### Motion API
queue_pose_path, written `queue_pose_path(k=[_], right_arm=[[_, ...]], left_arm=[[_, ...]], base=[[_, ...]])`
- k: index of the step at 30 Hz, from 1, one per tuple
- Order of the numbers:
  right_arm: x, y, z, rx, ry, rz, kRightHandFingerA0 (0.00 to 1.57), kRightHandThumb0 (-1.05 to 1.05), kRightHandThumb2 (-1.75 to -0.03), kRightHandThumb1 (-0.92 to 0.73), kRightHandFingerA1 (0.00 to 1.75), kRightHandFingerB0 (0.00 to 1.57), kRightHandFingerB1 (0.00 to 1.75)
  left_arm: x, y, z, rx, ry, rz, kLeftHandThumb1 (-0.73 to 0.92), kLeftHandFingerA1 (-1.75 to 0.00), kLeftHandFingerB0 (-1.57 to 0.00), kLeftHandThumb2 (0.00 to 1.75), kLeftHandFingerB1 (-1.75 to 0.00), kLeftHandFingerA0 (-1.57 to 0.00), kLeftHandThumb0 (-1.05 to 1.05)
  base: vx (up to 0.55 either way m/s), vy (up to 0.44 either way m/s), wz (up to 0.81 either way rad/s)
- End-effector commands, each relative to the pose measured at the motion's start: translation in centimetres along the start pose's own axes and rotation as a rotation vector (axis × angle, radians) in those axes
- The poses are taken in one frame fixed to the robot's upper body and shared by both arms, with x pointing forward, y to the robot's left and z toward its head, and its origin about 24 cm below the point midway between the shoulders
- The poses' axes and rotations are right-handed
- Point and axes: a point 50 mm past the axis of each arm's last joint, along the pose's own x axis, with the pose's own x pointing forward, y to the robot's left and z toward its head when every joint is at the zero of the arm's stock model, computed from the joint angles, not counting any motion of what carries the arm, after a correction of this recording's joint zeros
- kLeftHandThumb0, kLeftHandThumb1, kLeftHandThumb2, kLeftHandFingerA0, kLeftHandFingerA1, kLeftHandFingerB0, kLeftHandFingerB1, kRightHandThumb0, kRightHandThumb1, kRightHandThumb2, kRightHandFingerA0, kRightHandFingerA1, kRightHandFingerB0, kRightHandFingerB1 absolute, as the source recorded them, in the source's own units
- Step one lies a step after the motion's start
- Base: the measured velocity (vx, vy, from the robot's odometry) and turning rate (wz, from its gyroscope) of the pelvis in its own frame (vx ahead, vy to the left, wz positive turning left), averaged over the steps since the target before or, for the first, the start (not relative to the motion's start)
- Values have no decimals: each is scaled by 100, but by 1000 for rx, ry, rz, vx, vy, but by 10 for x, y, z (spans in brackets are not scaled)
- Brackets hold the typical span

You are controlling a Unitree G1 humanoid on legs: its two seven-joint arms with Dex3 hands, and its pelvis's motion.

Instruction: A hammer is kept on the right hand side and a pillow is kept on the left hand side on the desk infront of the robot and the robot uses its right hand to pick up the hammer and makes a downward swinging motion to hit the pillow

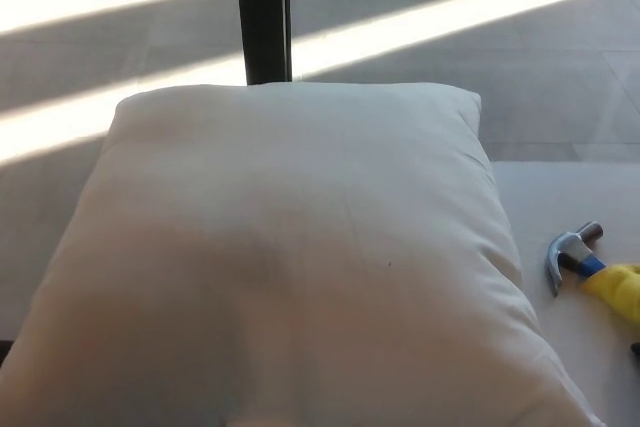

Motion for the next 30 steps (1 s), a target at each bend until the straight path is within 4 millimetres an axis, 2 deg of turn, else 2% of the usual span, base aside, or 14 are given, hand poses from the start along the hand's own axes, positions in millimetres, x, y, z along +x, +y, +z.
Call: queue_pose_path(k=[1,4,8,12,17,19,20,21,24,25,27,28,29,30], right_arm=[[-11,48,-27,-66,202,343,92,-25,-60,-63,132,41,44],[-12,49,-31,-126,181,378,70,-26,-60,-66,108,52,46],[-14,53,-37,-218,190,409,71,-39,-59,-64,120,52,40],[-14,56,-37,-236,190,397,52,-41,-59,-65,77,54,43],[-15,57,-34,-201,175,386,50,-41,-60,-64,76,58,45],[-14,58,-31,-205,170,391,51,-45,-59,-63,75,53,41],[-13,60,-29,-248,184,428,49,-55,-84,-52,75,31,47],[-12,61,-27,-274,189,477,28,-55,-81,-50,67,13,42],[-11,62,-23,-304,230,653,5,-50,-58,-62,71,0,10],[-11,63,-22,-301,213,684,6,-46,-77,-38,64,0,16],[-11,65,-21,-342,181,689,72,-30,-61,-68,102,41,40],[-11,65,-21,-360,173,684,72,-30,-61,-68,102,41,40],[-11,65,-20,-335,175,665,96,-25,-59,-62,119,64,48],[-10,65,-18,-284,186,594,92,-30,-58,-58,106,81,48]], left_arm=[[-1,3,5,10,-28,-5,79,-58,-50,63,-41,-56,-66],[-1,2,6,8,-30,-10,78,-58,-51,63,-43,-54,-66],[0,1,6,20,-27,-9,80,-57,-49,64,-41,-55,-66],[1,-1,7,12,-27,-11,79,-58,-49,63,-41,-56,-65],[2,-2,8,14,-29,-19,79,-57,-48,64,-41,-55,-65],[2,-2,10,12,-35,-23,79,-58,-49,63,-41,-57,-65],[2,-2,10,18,-36,-25,78,-59,-49,63,-42,-56,-66],[2,-2,11,16,-36,-25,77,-59,-50,63,-42,-57,-66],[3,-3,11,5,-30,-23,77,-58,-50,62,-43,-56,-64],[3,-3,11,5,-32,-24,76,-59,-50,63,-44,-56,-64],[3,-4,12,10,-30,-27,76,-58,-49,62,-43,-56,-65],[3,-4,12,12,-30,-28,76,-58,-49,62,-43,-56,-65],[3,-4,13,21,-31,-27,77,-58,-50,63,-43,-58,-65],[4,-5,14,38,-32,-23,61,-67,-44,101,-56,-55,-66]], base=[[0,0,0],[0,0,0],[0,0,0],[0,0,0],[0,0,0],[0,0,0],[0,0,0],[0,0,0],[0,0,0],[0,0,0],[0,0,0],[0,0,0],[0,0,0],[0,0,0]])
